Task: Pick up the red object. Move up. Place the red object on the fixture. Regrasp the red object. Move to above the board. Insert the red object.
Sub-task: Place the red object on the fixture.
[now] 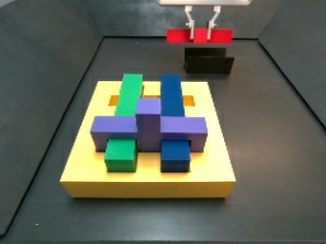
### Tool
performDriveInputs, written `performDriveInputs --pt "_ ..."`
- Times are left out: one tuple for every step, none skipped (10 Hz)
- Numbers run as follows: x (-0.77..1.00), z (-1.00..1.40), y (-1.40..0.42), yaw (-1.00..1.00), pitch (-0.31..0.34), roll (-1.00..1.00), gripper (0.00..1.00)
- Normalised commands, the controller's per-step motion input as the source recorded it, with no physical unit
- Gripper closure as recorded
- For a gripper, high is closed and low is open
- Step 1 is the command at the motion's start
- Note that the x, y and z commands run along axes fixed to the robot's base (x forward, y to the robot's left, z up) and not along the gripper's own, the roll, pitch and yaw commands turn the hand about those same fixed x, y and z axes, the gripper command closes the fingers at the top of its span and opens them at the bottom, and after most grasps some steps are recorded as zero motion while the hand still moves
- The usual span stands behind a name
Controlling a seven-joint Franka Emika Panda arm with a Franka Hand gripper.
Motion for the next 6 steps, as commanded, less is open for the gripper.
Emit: performDriveInputs --pt "0.68 0.00 0.09 0.00 0.000 -0.70 1.00" --pt "0.67 0.08 0.14 0.00 0.100 -0.71 1.00" --pt "0.69 0.08 0.20 -0.02 0.191 -0.76 1.00" --pt "0.70 0.05 0.23 -0.02 0.231 -0.74 1.00" --pt "0.63 0.03 0.22 -0.02 0.246 -0.68 1.00" --pt "0.61 0.02 0.19 -0.04 0.254 -0.61 1.00"
